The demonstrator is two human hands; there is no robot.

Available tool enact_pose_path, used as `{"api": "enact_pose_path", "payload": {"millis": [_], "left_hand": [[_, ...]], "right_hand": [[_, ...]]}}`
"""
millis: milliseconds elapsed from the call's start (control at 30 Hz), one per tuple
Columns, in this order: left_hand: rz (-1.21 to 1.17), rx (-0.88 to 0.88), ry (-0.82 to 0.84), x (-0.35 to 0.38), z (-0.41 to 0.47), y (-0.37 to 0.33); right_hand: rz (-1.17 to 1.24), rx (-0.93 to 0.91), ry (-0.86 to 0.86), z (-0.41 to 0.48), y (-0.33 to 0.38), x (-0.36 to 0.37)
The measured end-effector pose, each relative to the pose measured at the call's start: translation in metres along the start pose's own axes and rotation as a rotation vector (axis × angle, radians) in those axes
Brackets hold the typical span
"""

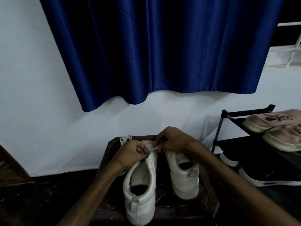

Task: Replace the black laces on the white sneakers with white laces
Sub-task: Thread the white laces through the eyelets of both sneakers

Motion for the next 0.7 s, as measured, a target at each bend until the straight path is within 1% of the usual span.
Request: {"api": "enact_pose_path", "payload": {"millis": [100, 333, 467, 600, 700], "left_hand": [[-0.042, 0.022, -0.010, 0.004, 0.001, 0.002], [-0.026, 0.087, -0.019, 0.004, -0.001, -0.005], [0.020, 0.114, 0.014, 0.001, -0.005, -0.015], [0.097, 0.082, 0.087, -0.003, -0.009, -0.029], [0.104, 0.072, 0.086, -0.003, -0.012, -0.033]], "right_hand": [[-0.025, 0.016, -0.023, 0.000, -0.005, 0.001], [-0.155, 0.016, -0.024, -0.001, -0.005, 0.007], [-0.101, 0.024, -0.040, 0.002, -0.009, 0.007], [-0.098, 0.004, -0.013, 0.002, -0.008, 0.012], [-0.114, -0.014, -0.005, 0.001, -0.007, 0.012]]}}
Point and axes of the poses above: each hand's wrist, its own z-axis towards the middle knuckle, its own x-axis out of the palm, y = z × x, the point moved 7 cm from there along z, towards the middle knuckle, and after that the axes turned 4 degrees about -x, right-handed, at the moved point
